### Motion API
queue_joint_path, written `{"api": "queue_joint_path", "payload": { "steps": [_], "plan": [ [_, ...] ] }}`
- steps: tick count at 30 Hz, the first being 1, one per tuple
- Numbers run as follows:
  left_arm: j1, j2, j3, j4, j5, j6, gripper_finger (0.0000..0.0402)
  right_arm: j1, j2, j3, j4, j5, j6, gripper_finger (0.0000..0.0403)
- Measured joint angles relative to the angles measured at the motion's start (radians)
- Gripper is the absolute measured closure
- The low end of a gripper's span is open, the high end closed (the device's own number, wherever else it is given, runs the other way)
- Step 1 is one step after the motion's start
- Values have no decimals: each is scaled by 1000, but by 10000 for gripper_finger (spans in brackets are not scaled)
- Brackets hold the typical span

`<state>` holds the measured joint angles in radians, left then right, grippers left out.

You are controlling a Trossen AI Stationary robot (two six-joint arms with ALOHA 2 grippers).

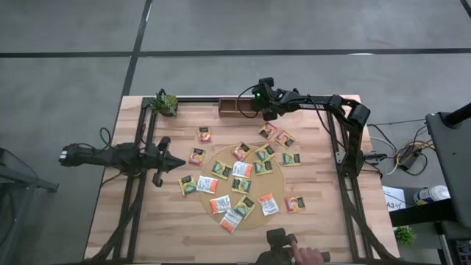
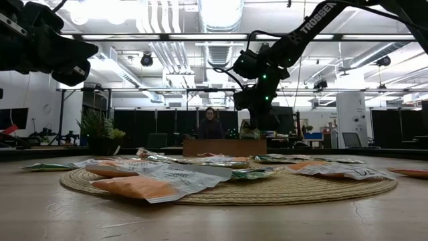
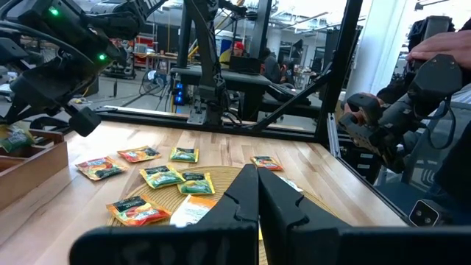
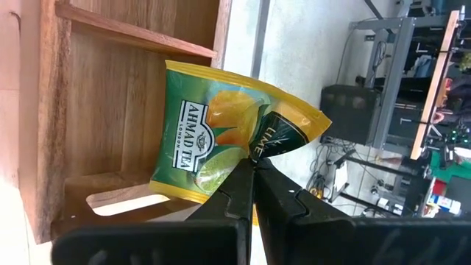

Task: Pick & Place Tea
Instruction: Put the yellow tea bag into the right section of the wooden organizer

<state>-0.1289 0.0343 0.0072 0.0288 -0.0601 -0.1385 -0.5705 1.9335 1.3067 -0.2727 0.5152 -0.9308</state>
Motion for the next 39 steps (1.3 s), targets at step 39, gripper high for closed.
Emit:
{"api": "queue_joint_path", "payload": {
  "steps": [39],
  "plan": [
    [0, 0, 0, 0, 0, 0, 402, 37, -34, 12, -18, 34, 56, 323]
  ]
}}
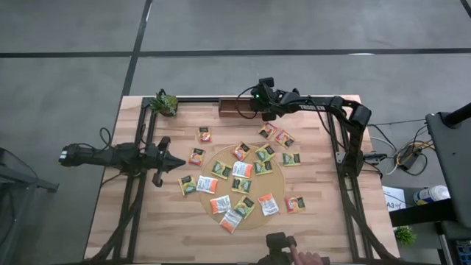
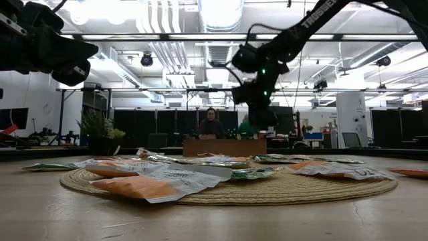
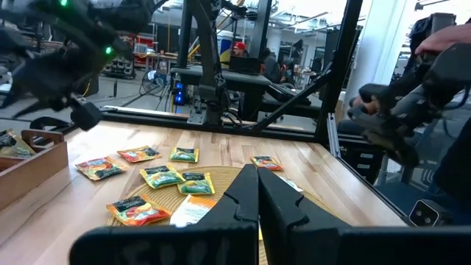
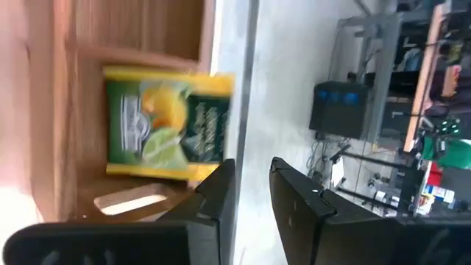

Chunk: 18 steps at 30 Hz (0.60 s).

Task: Pick & Place Tea
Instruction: Put the yellow tea bag into the right section of the wooden organizer

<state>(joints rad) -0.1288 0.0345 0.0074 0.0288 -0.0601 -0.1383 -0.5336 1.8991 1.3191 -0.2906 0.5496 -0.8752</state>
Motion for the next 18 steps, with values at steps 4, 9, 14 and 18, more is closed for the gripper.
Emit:
{"api": "queue_joint_path", "payload": {
  "steps": [4, 9, 14, 18],
  "plan": [
    [0, 0, 0, 0, 0, 0, 402, 22, -24, 21, -22, -31, 34, 333],
    [0, 0, 0, 0, 0, 0, 402, 52, -41, 62, -117, -166, 125, 351],
    [0, 0, 0, 0, 0, 0, 402, 67, -41, 79, -225, -334, 238, 386],
    [0, 0, 0, 0, 0, 0, 402, 71, -41, 77, -282, -442, 300, 394]
  ]
}}
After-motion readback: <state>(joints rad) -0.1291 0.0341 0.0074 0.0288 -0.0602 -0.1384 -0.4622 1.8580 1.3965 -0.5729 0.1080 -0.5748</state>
